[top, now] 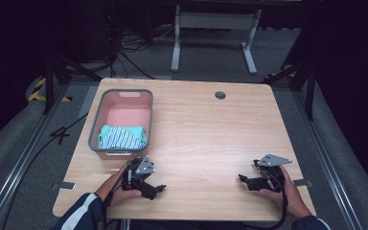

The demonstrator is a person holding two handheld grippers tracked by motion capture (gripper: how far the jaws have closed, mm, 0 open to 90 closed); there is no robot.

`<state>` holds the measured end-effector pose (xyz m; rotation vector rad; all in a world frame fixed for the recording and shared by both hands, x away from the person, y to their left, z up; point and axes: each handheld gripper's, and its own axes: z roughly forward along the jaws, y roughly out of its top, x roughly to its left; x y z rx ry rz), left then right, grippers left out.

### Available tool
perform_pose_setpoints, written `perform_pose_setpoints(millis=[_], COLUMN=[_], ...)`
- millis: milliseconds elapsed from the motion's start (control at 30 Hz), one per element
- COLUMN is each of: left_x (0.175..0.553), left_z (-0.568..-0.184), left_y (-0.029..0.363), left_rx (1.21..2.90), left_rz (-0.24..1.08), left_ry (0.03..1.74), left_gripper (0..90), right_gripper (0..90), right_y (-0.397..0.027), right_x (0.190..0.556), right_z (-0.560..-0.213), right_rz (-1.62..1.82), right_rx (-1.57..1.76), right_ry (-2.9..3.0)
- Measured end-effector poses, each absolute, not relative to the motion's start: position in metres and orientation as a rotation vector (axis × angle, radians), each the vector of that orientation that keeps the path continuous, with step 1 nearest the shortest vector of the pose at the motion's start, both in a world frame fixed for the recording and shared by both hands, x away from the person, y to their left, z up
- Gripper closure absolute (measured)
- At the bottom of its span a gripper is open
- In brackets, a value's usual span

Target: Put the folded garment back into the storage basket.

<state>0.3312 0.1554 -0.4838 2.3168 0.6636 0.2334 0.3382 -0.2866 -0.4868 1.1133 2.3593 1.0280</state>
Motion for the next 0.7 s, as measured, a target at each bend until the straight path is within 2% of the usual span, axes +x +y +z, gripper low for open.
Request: perform_pose_setpoints(millis=[700], left_x=[0.3322], left_z=[-0.4838], left_y=[0.1552], left_rx=[2.322], left_rz=[0.235], left_ry=[0.654], left_gripper=[6.7], right_gripper=[12.1], right_y=[-0.2863], right_x=[0.3395], right_z=[-0.4871], right_rz=[1.029], right_rx=[1.111], right_ry=[2.359])
